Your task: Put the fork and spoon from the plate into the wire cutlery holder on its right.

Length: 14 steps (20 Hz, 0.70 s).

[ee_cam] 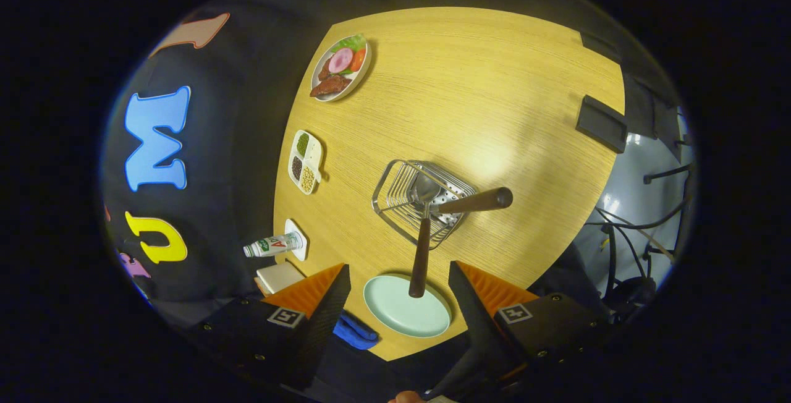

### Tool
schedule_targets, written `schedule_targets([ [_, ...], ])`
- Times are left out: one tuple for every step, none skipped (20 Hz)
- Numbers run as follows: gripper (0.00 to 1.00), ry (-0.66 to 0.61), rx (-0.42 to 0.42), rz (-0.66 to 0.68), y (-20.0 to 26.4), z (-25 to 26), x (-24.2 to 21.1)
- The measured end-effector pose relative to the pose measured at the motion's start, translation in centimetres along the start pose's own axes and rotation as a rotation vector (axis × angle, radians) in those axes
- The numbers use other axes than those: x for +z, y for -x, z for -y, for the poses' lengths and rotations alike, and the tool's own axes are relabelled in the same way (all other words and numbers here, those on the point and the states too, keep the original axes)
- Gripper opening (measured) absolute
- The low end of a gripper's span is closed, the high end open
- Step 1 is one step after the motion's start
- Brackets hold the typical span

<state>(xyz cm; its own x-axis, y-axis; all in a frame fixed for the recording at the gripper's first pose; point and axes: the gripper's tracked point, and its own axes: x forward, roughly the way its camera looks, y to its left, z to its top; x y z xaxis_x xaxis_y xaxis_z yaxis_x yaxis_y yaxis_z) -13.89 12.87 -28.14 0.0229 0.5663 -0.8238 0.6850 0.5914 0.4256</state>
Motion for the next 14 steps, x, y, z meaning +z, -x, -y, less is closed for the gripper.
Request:
schedule_targets([
  [0.98, 0.016, -0.007, 0.009, 0.1, 0.1, 0.2],
  [0.98, 0.029, -0.014, 0.017, 0.2, 0.2, 0.3],
  [0.98, 0.040, -0.013, 0.027, 0.5, 0.0, 0.4],
  [0.98, 0.053, -0.013, 0.036, 0.7, -0.2, 0.6],
  [0.98, 0.065, -0.013, 0.044, 0.8, -0.4, 0.7],
  [0.98, 0.078, -0.013, 0.059, 1.1, -0.7, 0.9],
  [0.98, 0.101, -0.019, 0.082, 1.4, -0.8, 1.3],
  [0.98, 0.135, -0.031, 0.113, 1.8, -1.0, 1.9],
  [0.98, 0.170, -0.041, 0.150, 2.1, -1.2, 2.5],
  [0.98, 0.221, -0.054, 0.199, 2.7, -1.6, 3.4],
  [0.98, 0.272, -0.064, 0.246, 3.2, -2.1, 4.0],
  [0.98, 0.320, -0.074, 0.297, 3.8, -2.6, 4.7],
  [0.98, 0.376, -0.081, 0.361, 4.5, -3.3, 5.7],
  [0.98, 0.436, -0.083, 0.436, 5.5, -4.2, 6.8],
])
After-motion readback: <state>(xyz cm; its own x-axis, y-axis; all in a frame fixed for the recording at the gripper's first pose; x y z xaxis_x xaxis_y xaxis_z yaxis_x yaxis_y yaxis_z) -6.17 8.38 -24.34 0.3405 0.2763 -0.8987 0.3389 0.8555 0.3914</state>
